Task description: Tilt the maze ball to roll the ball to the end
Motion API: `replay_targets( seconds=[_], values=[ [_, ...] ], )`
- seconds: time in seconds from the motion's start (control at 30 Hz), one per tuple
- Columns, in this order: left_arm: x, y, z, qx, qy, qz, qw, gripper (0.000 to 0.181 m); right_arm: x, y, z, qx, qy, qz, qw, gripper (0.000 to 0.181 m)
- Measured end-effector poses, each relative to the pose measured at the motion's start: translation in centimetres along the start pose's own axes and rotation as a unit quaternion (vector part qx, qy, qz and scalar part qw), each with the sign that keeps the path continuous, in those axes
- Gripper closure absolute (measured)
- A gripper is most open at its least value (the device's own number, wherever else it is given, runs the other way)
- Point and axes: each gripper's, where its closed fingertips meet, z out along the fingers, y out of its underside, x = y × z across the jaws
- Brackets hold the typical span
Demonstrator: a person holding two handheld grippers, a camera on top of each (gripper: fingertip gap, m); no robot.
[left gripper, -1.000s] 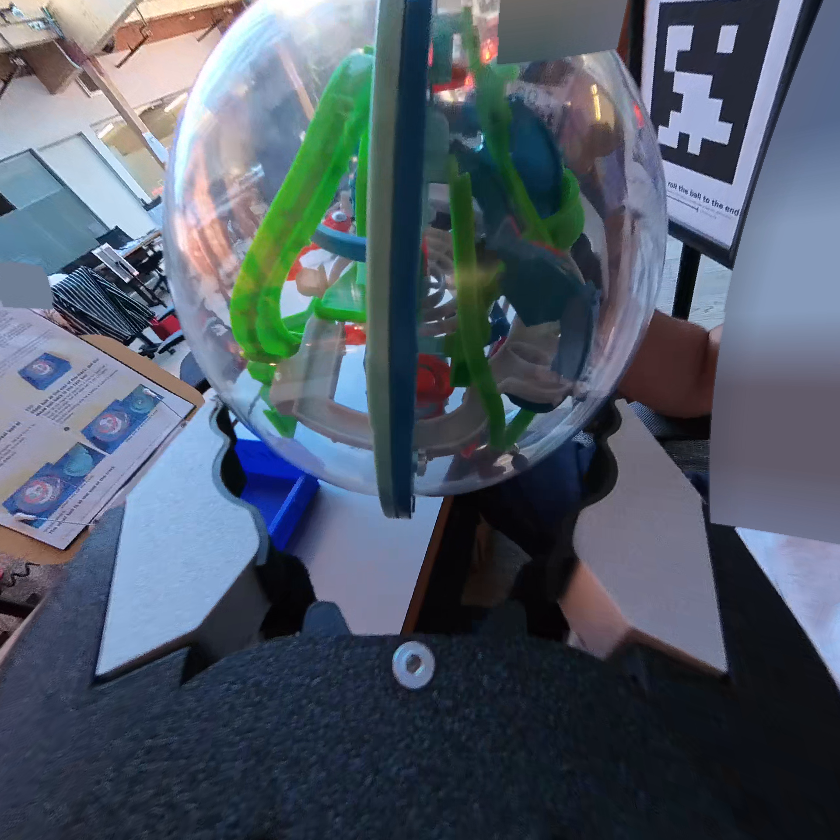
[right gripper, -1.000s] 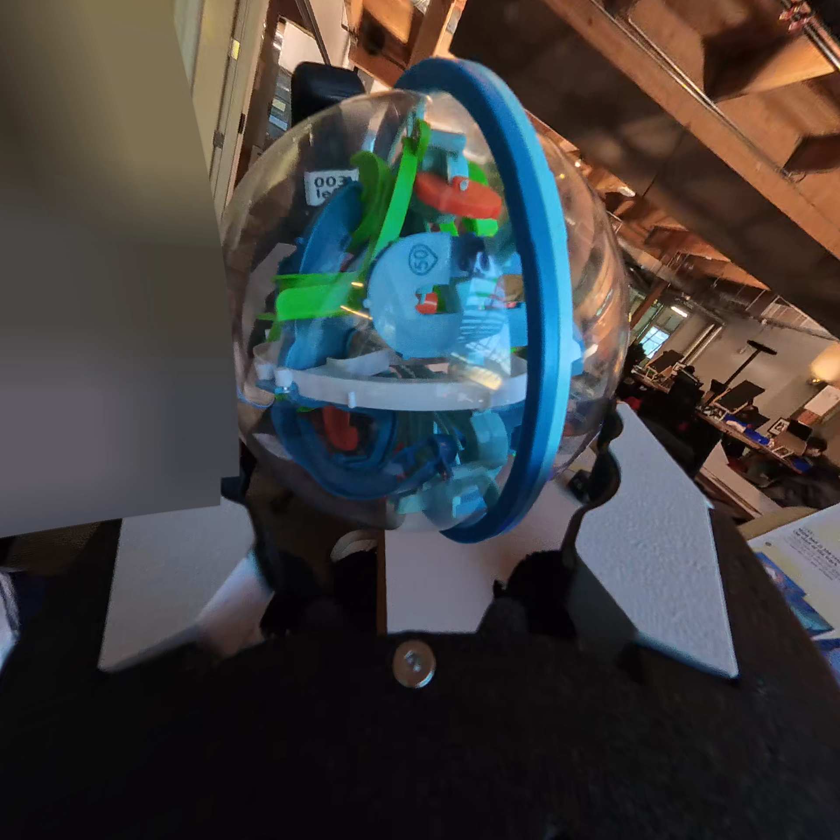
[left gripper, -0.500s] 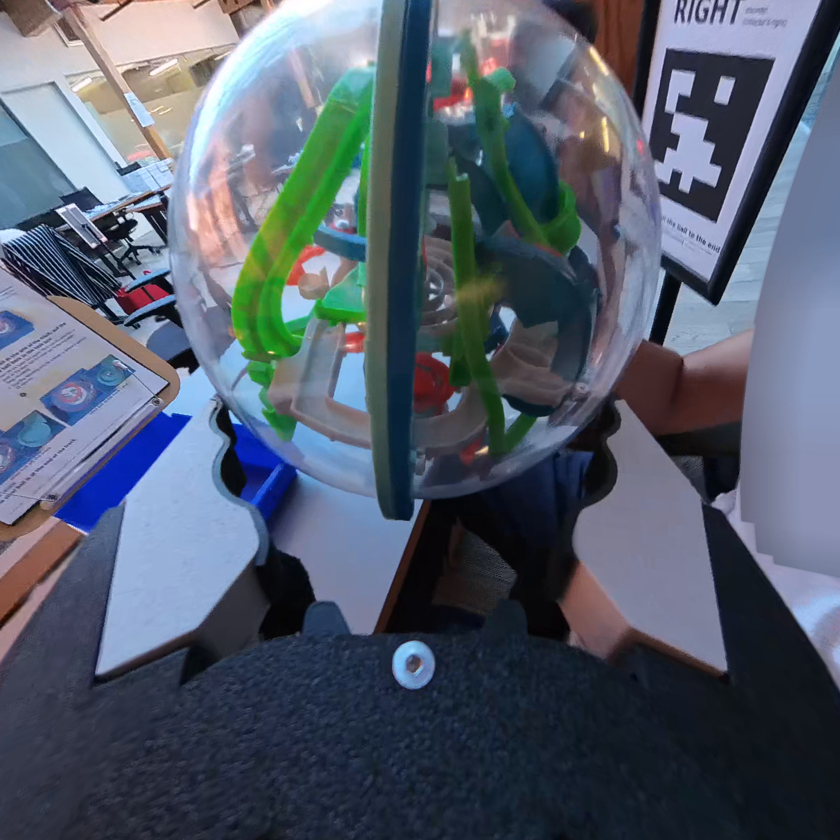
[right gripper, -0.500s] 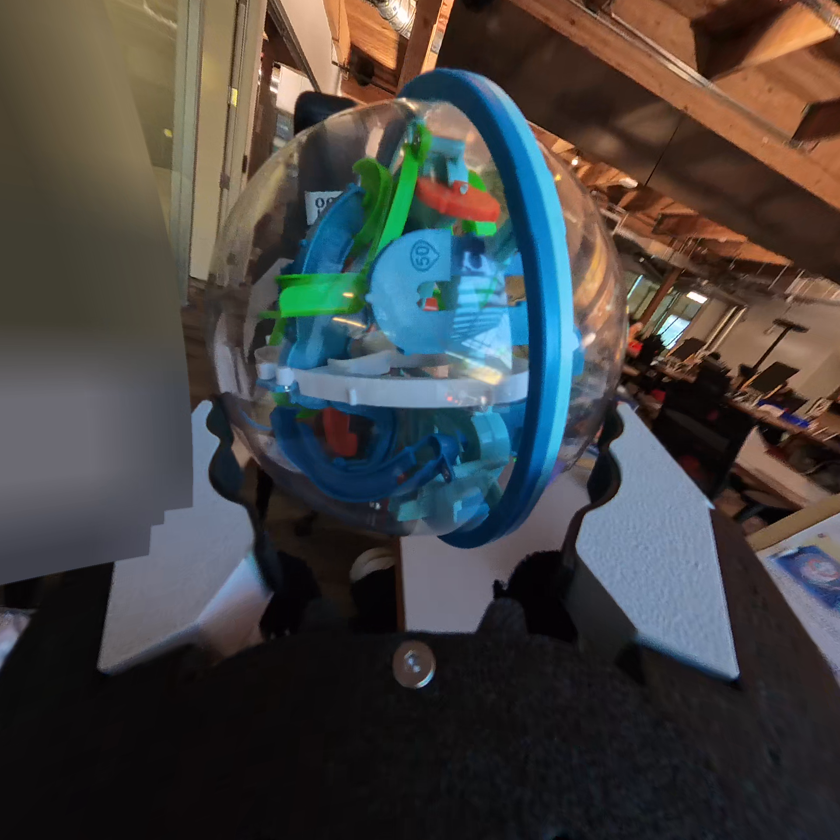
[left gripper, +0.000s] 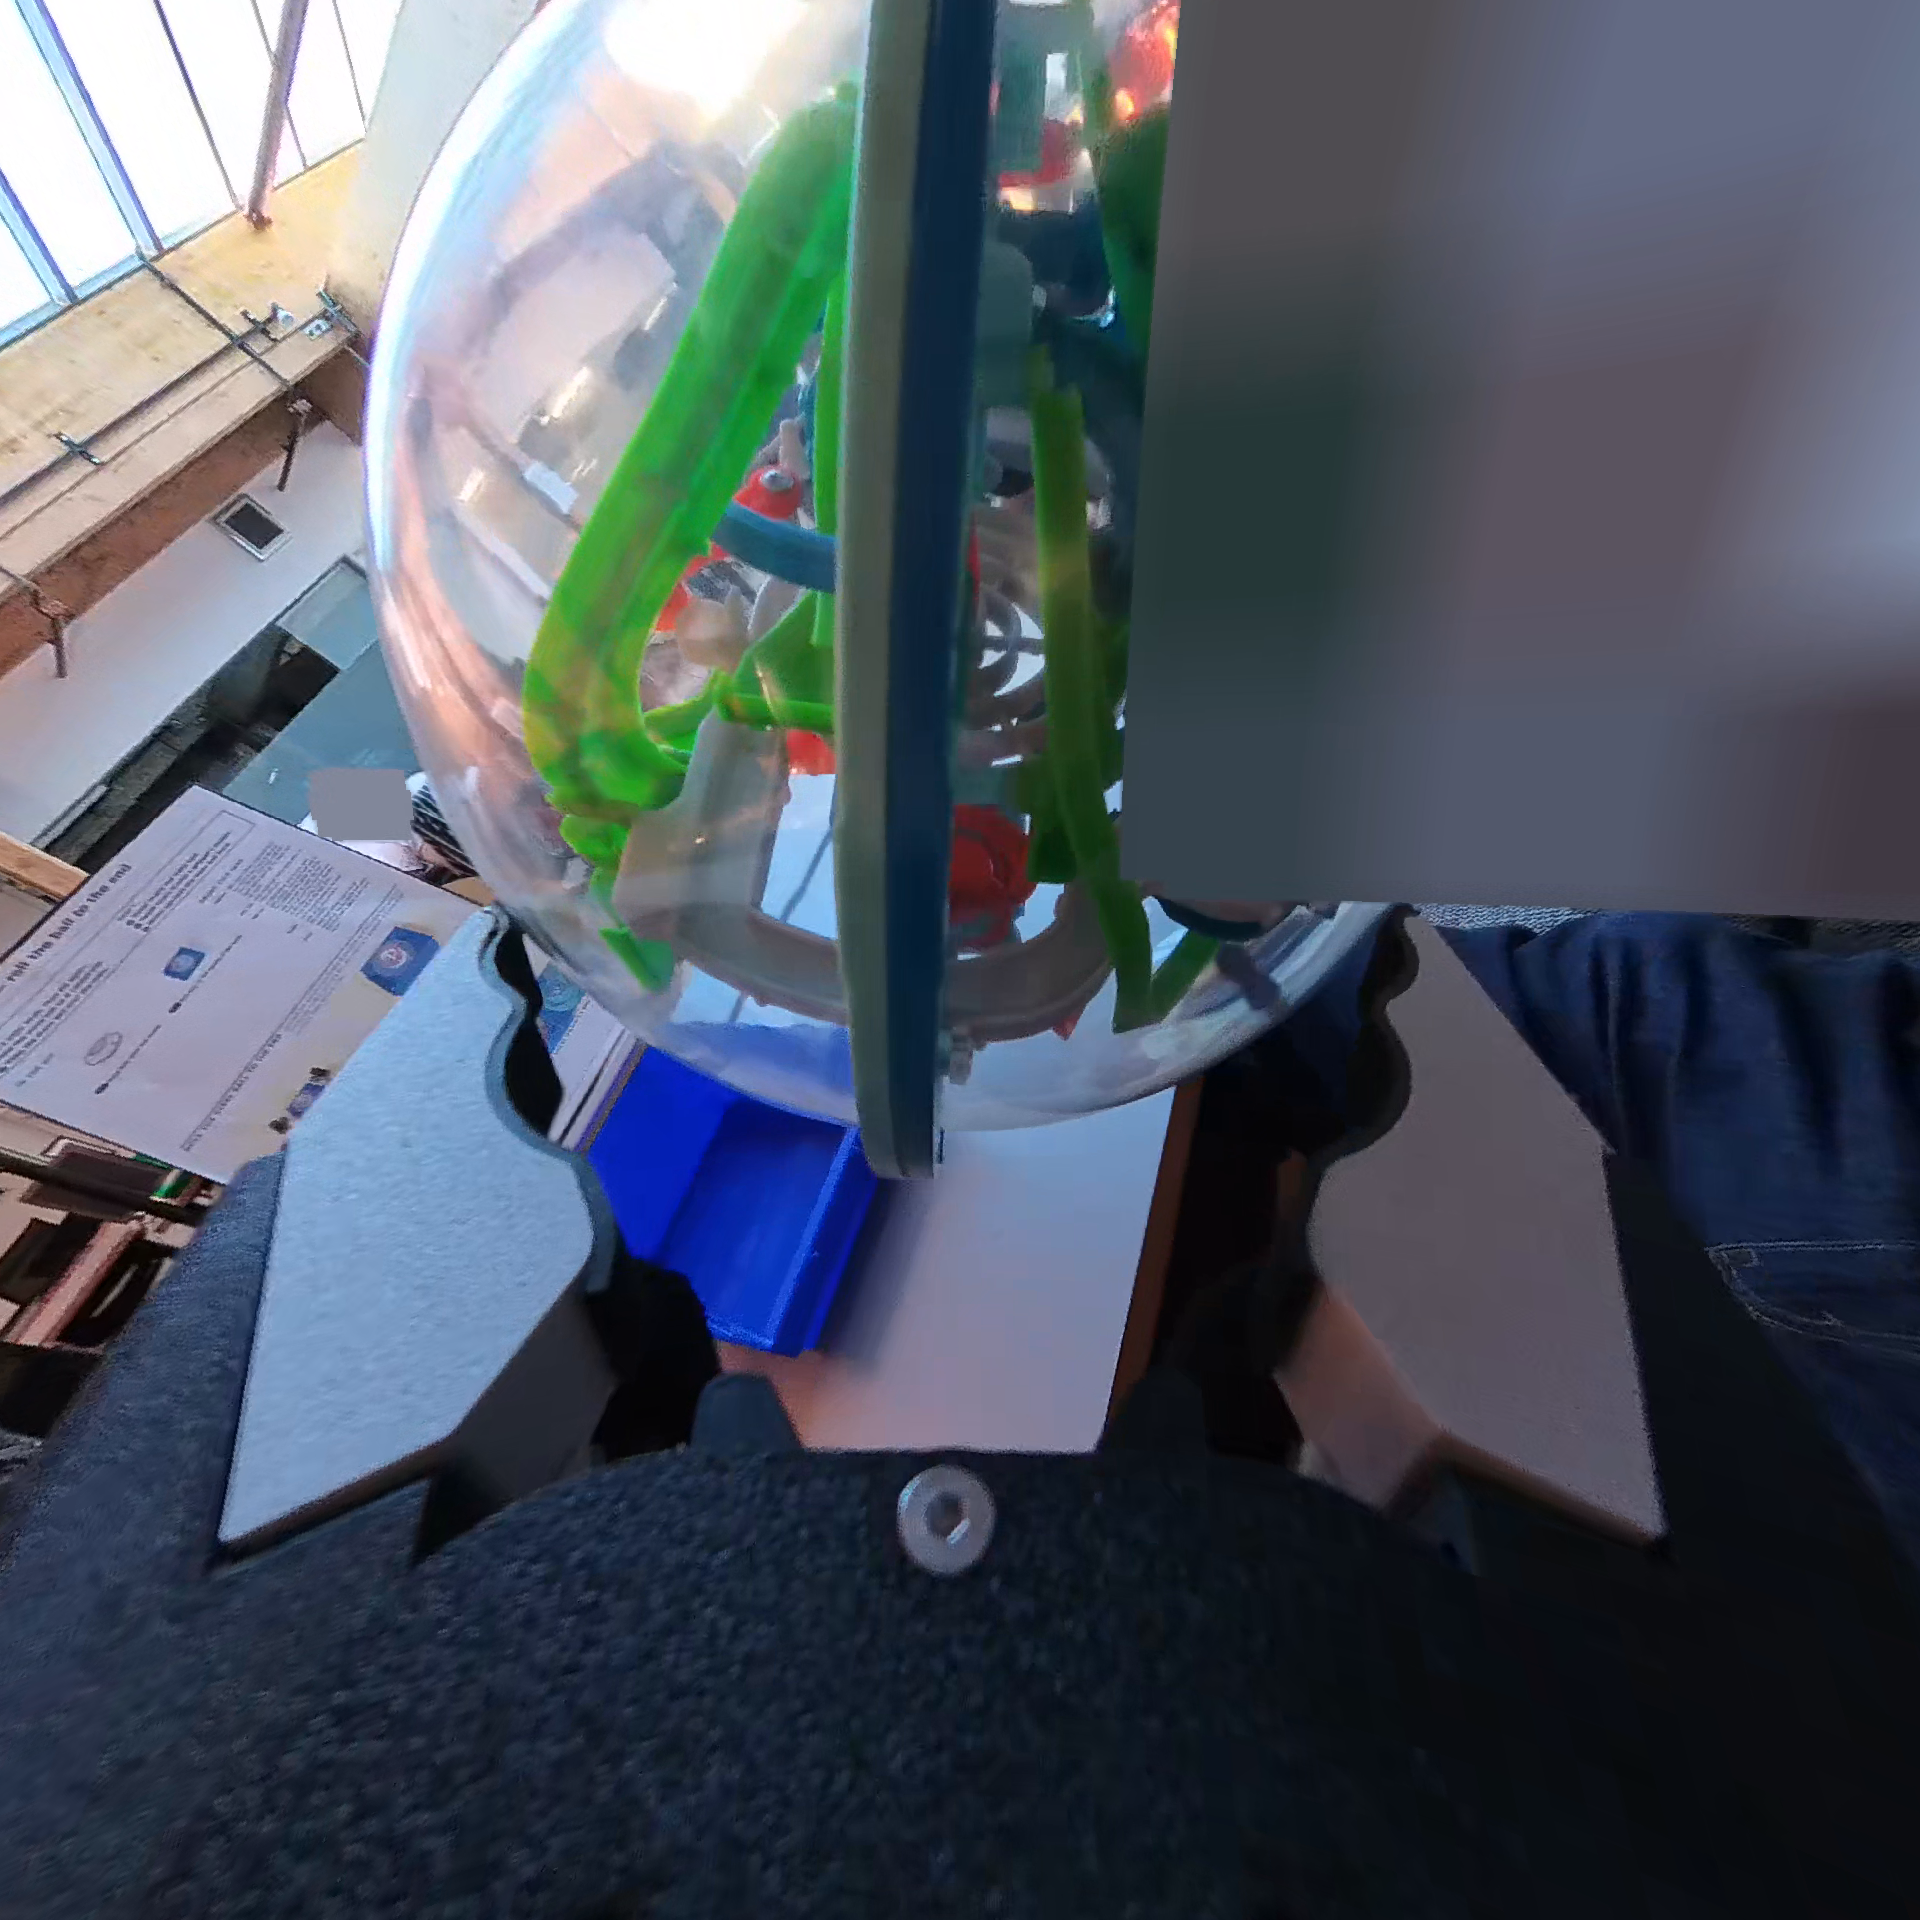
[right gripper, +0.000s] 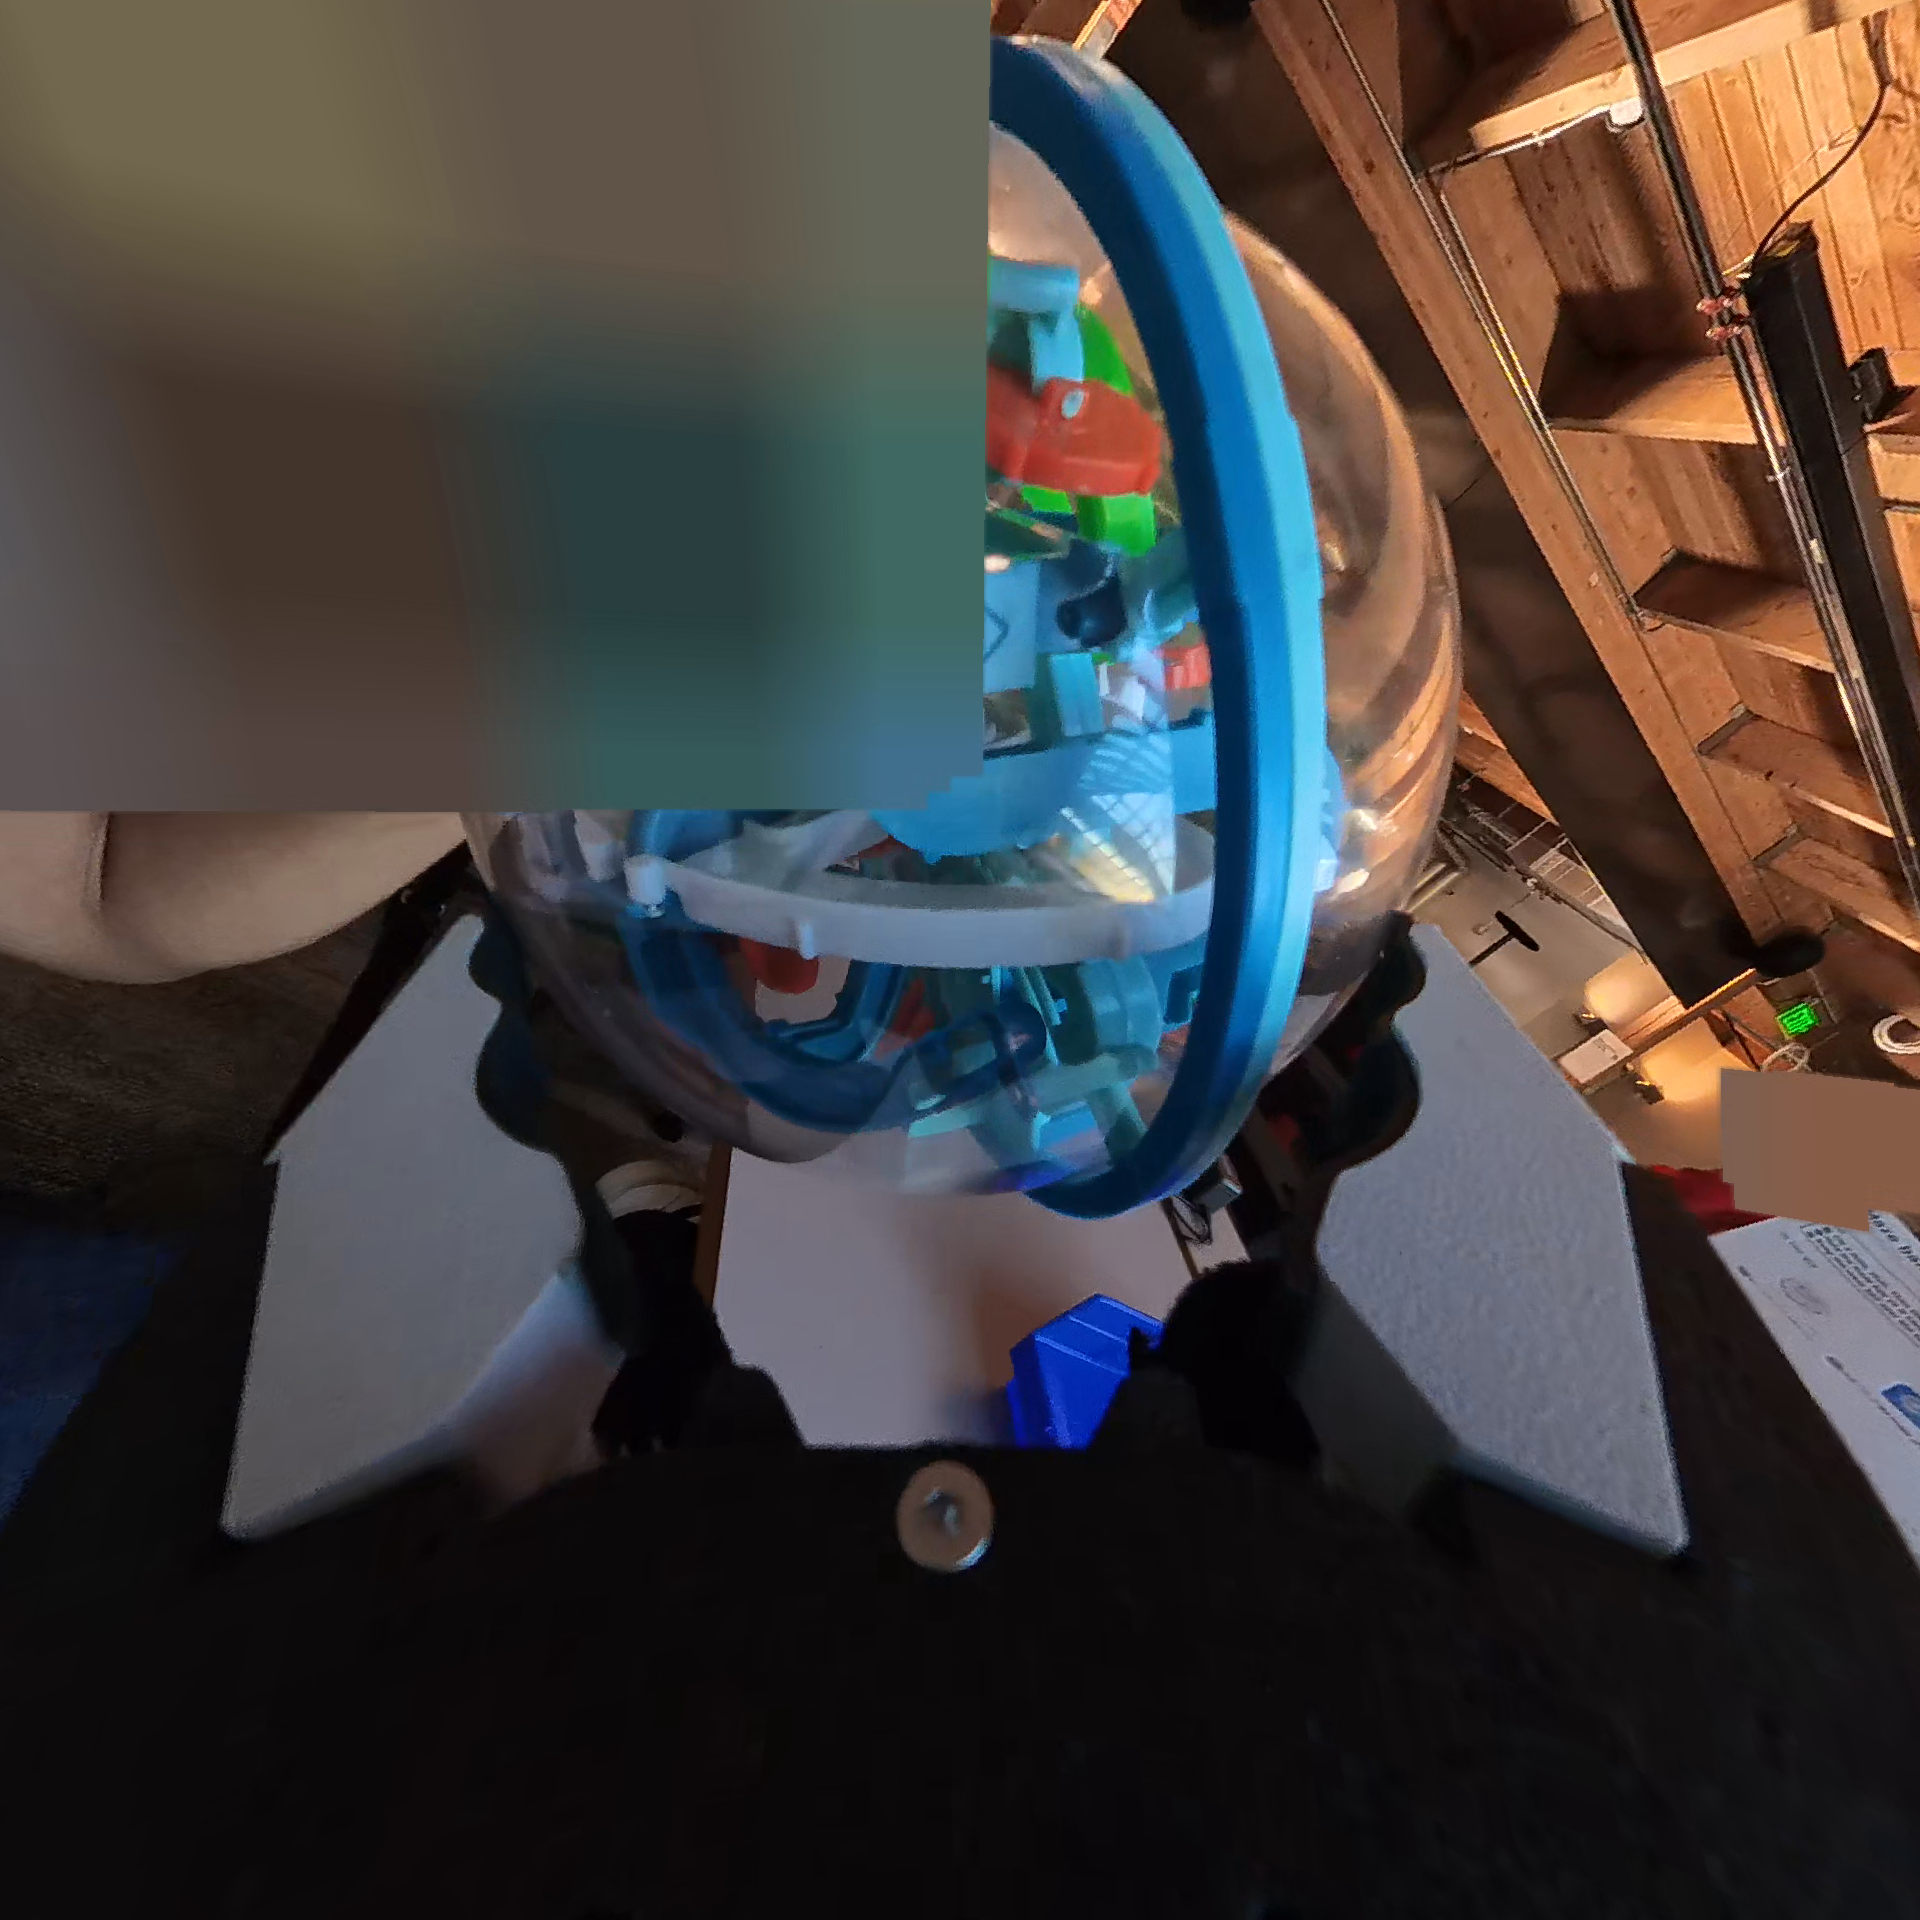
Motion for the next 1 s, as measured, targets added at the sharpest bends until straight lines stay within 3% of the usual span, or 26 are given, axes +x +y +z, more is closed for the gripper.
replay_targets(
  seconds=[1.0],
  values=[
    [0.7, 0.3, 0.8, -0.021, -0.037, 0.107, 0.993, 0.032, -1.4, -2.9, -1.5, 0.006, 0.031, -0.171, 0.985, 0.028]
  ],
)
